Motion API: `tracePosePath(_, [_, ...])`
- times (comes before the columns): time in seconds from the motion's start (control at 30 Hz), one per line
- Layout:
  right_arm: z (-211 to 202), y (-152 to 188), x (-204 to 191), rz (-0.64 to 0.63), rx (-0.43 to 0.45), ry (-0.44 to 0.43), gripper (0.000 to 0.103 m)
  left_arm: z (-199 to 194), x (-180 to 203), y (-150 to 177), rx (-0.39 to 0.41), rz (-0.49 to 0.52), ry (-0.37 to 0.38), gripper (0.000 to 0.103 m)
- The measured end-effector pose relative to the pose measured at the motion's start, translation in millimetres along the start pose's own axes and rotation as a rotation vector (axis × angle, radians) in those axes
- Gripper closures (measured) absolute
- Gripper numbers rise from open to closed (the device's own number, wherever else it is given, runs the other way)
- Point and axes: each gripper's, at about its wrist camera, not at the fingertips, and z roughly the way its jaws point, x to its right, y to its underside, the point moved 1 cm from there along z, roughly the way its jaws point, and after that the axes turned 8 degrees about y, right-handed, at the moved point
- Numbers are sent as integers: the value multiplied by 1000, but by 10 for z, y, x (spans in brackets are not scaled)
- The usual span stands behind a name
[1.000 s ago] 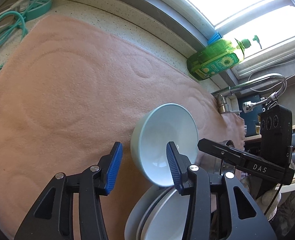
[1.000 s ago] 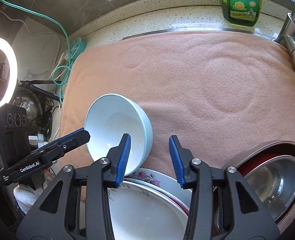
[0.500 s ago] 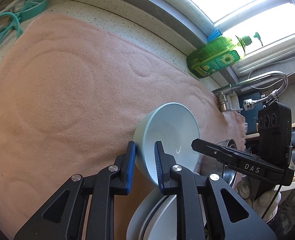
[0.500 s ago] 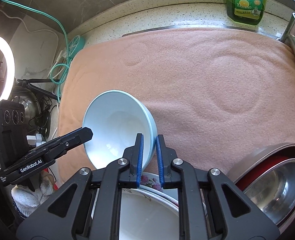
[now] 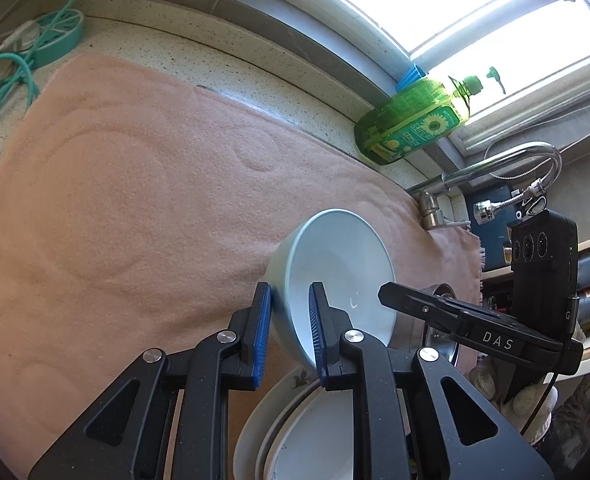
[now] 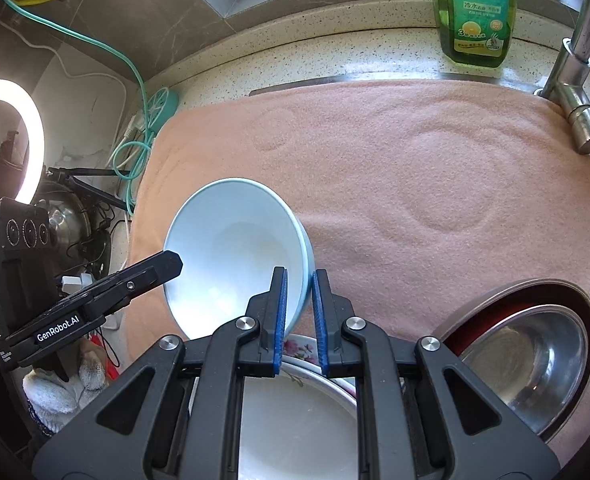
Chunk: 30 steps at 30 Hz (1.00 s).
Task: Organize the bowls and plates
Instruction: 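Lift the white bowl and carry it over the nested steel bowls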
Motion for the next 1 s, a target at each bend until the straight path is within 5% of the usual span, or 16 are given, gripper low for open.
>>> tracePosePath(0.47, [-764, 120, 306, 23, 119, -5, 90, -3, 542, 24, 3, 78, 68, 86])
tracePosePath(1.0, [-1185, 544, 1050, 138, 165, 48, 90, 389, 1250, 183, -88, 191, 134, 86])
